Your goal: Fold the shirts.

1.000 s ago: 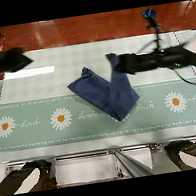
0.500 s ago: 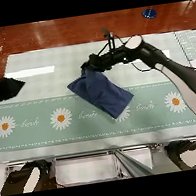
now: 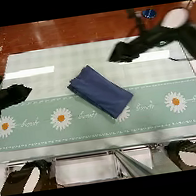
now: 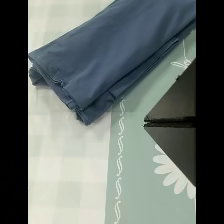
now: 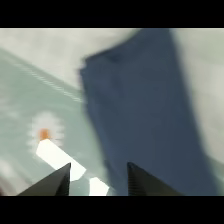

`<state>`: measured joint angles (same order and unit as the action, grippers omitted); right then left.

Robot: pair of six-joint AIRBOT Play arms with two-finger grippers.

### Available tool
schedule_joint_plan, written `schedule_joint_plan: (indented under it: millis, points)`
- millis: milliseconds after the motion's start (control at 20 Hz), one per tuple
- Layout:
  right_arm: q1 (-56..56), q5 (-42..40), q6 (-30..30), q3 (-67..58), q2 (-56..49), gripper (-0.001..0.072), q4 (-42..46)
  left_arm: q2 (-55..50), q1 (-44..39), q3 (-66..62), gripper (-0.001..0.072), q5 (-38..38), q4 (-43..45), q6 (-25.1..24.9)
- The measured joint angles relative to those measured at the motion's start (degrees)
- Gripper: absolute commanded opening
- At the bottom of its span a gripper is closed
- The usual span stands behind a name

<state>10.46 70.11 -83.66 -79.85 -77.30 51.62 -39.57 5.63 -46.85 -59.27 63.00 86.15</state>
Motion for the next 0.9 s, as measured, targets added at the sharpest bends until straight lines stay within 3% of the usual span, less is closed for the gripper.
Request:
schedule_joint_plan:
  millis: [100, 200, 300, 400, 550, 750, 900]
  points:
    - [-1.6, -4.2, -8.1, 12.0, 11.7, 0.0407, 10.9, 0.0, -0.2, 0.1, 0.0018, 0.1, 0.0, 0.0]
    - [-2.0, -10.5, -17.2, 26.5, 22.0, 0.0407, 16.4, -0.1, -0.5, 0.2, 0.0019, 0.2, 0.0, 0.0]
    - [-1.5, -17.4, -23.1, 40.3, 28.5, 0.0407, 14.8, -0.1, -1.1, 0.2, 0.0019, 0.2, 0.0, 0.0]
    - [0.1, -24.3, -24.4, 50.6, 30.8, 0.0407, 8.2, -0.1, -1.7, 0.2, 0.0018, 0.3, 0.0, 0.0]
    - [2.6, -31.9, -20.6, 58.3, 28.0, 0.0407, -4.0, -0.1, -2.6, 0.2, 0.0019, 0.4, 0.0, 0.1]
    - [4.0, -36.3, -5.0, 60.7, 18.4, 0.0407, -27.3, -0.1, -3.3, 0.2, 0.0019, 0.3, 0.0, 0.1]
    - [5.1, -35.0, 4.8, 58.0, 9.8, 0.0382, -39.3, -0.1, -3.4, 0.2, 0.0018, 0.4, 0.0, 0.1]
